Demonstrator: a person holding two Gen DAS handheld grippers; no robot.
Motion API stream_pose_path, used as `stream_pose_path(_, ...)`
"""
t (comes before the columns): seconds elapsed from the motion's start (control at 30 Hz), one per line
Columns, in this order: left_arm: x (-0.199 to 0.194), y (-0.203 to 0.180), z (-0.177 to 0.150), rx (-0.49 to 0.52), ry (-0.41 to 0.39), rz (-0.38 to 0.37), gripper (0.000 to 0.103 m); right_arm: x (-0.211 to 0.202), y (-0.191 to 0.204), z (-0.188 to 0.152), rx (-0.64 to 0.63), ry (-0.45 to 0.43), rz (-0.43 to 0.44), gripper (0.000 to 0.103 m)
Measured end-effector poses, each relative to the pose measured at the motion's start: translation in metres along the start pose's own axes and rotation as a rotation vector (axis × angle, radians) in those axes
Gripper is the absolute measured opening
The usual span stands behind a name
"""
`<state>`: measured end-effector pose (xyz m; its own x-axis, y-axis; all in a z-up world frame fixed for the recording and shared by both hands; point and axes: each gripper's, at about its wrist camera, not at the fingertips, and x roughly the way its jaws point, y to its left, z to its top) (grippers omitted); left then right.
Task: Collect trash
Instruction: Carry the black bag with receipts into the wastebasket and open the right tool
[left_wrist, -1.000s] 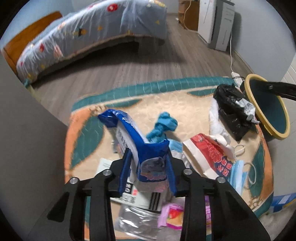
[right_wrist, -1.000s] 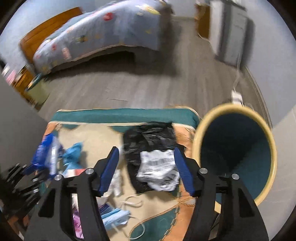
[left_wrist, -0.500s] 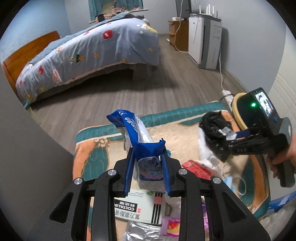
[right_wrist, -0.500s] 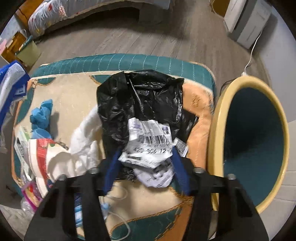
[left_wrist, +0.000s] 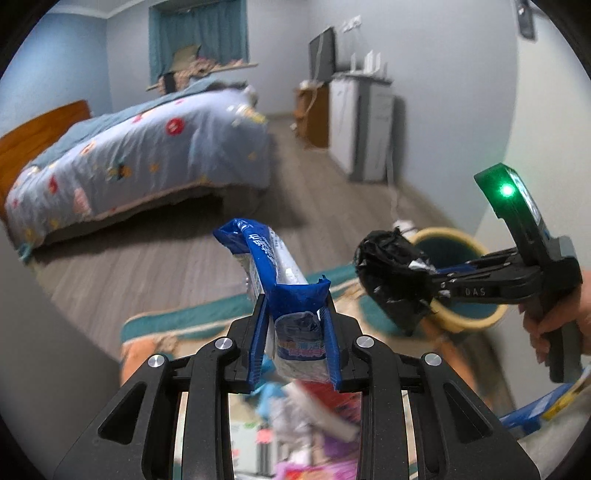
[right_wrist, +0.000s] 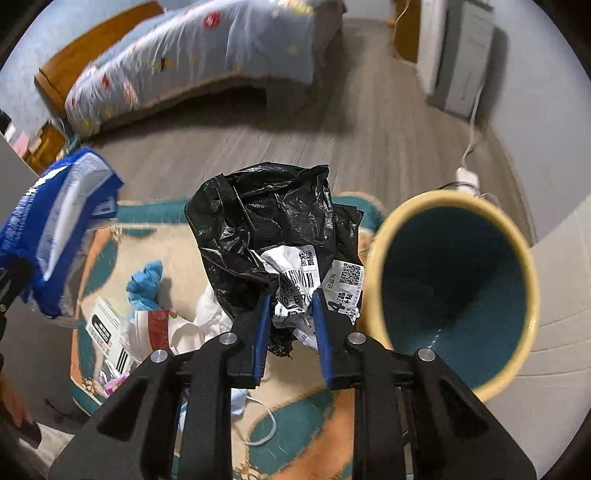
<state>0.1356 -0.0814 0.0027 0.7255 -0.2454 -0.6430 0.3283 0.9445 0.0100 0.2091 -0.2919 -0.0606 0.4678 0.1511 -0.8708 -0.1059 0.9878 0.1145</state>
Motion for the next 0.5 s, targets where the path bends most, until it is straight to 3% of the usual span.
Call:
stream_pose_path(0.2, 0.012, -0.042, 0.016, 0.056, -0.046, -0.095, 0.029, -0.047, -0.06, -0.006, 0.105, -0.101, -0.046, 0.022)
stream_pose_path(0.3, 0.028, -0.072, 0.019, 0.094, -0.03, -0.137, 0.029, -0.057, -0.092, -0.006, 0.137, -0.138, -0.119, 0.022)
stream_pose_path(0.5, 0.057, -0.119, 0.023, 0.113, 0.011, -0.234, 0.029, -0.036, -0.153, -0.017, 0.238, -0.092, -0.214, 0.022)
